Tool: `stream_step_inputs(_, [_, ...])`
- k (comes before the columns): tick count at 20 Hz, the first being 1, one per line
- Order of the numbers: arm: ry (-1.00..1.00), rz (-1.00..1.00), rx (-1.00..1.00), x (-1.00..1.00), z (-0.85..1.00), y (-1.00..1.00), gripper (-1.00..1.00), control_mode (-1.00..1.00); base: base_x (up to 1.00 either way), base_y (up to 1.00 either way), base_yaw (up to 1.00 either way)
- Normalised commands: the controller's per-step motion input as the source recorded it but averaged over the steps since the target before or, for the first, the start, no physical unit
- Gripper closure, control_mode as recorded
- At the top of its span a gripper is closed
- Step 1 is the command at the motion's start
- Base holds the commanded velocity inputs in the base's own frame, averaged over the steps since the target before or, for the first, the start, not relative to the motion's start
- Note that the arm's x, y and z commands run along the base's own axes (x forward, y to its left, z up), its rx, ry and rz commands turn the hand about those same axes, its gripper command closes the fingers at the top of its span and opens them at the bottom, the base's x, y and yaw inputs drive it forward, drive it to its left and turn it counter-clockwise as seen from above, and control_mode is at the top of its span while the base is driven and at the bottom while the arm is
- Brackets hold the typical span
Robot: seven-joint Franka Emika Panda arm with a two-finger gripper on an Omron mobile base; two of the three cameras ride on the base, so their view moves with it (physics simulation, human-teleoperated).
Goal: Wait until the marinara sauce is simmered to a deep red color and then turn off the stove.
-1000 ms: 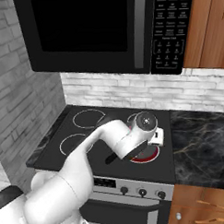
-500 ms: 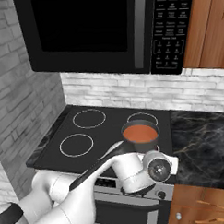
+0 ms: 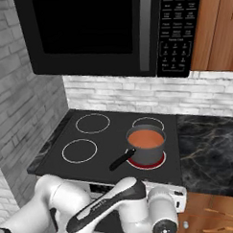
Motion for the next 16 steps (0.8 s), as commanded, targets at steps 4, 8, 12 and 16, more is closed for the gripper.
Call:
stream_step_inputs(4, [-0.17,0.00,0.00,-0.27,-0.22,-0.13,-1.00,-1.00,0.00,0.00,0.00])
stream_step_inputs(8, [-0.05,0.00,0.00,0.00,-0.18,-0.21,-1.00,-1.00,0.00,0.00,0.00])
stream_step_inputs(12, [-0.12,0.00,0.00,-0.08,-0.32,-0.10,-1.00,-1.00,0.00,0.00,0.00])
stream_step_inputs(16, [-0.12,0.00,0.00,-0.25,-0.40,-0.19,-1.00,-1.00,0.00,0.00,0.00])
